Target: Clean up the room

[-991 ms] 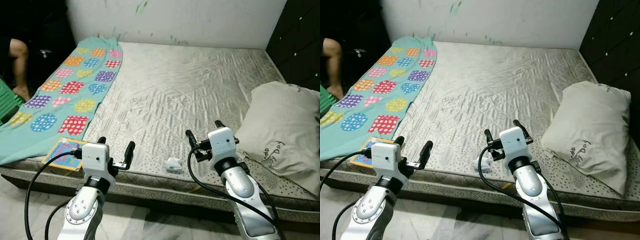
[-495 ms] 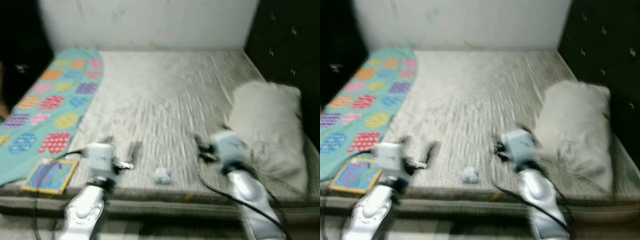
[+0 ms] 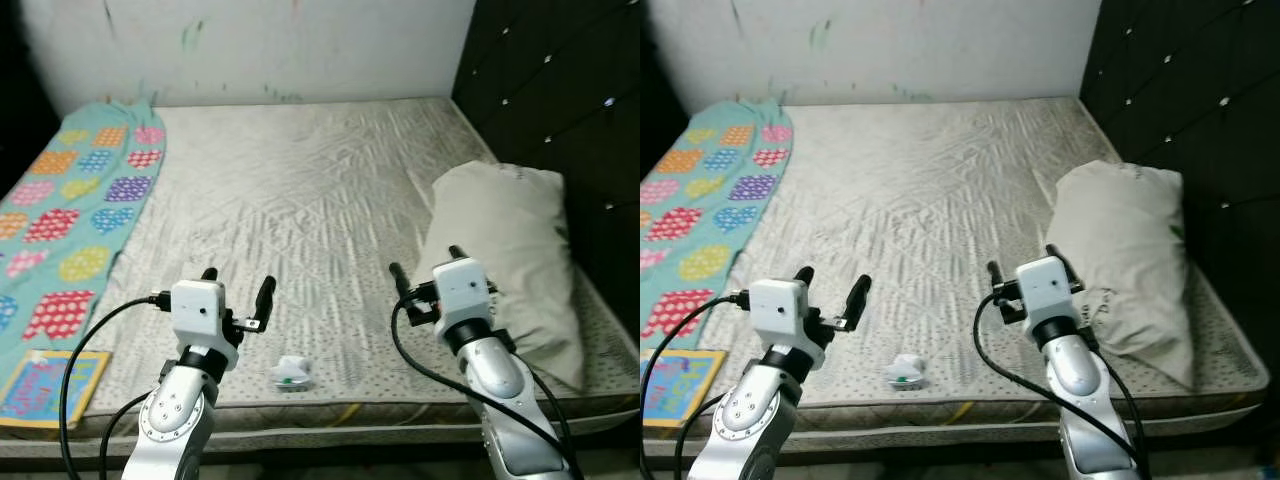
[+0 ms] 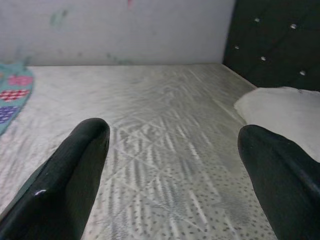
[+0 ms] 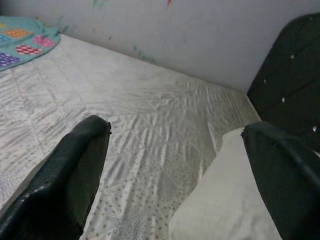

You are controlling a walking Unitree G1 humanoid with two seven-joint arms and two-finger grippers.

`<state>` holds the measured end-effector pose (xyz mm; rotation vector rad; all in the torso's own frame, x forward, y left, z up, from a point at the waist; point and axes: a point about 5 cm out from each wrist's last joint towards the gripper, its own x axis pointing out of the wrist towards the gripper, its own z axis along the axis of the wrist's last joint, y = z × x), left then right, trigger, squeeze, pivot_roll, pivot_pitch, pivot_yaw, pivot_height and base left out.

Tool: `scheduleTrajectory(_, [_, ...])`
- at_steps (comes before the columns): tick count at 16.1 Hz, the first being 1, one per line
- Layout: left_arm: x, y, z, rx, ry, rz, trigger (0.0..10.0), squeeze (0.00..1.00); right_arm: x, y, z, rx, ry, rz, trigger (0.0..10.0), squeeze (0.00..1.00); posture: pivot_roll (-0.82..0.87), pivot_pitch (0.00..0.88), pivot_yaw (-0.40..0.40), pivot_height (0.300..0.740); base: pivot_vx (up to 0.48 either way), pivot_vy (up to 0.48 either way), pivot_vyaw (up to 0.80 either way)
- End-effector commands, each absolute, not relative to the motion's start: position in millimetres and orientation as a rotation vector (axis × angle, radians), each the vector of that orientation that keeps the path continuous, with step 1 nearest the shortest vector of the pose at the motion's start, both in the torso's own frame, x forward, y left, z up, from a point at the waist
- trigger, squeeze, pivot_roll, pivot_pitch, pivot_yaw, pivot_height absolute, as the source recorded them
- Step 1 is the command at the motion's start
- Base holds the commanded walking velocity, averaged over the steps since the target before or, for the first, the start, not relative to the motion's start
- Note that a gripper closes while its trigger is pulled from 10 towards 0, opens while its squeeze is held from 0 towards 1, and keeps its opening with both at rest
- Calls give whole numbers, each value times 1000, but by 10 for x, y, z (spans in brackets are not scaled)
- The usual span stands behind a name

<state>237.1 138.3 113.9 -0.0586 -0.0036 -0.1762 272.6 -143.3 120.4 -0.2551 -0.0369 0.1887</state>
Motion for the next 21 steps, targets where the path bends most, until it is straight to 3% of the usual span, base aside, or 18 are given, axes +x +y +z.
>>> scheduleTrajectory(1, [2366,1462,1098,-33,20,-148,10000,0,2752,-1342,1272,-238,-71,208,10000,0,-15,55,-14,740,0,0,0])
scheduleTrajectory(13, [2389,1466,1083,-34,34,-138,10000,0,2743,-1298,1258,-188,-54,240,10000,0,-14,69,-9,740,0,0,0])
scheduleTrajectory(18, [2361,1696,952,-20,131,-72,10000,0,2600,-1309,1041,-187,95,339,10000,0,-16,100,-6,740,0,0,0])
scheduleTrajectory(21, [2380,1888,957,13,138,-41,10000,0,2526,-1458,977,-232,152,359,10000,0,-23,111,-8,740,0,0,0])
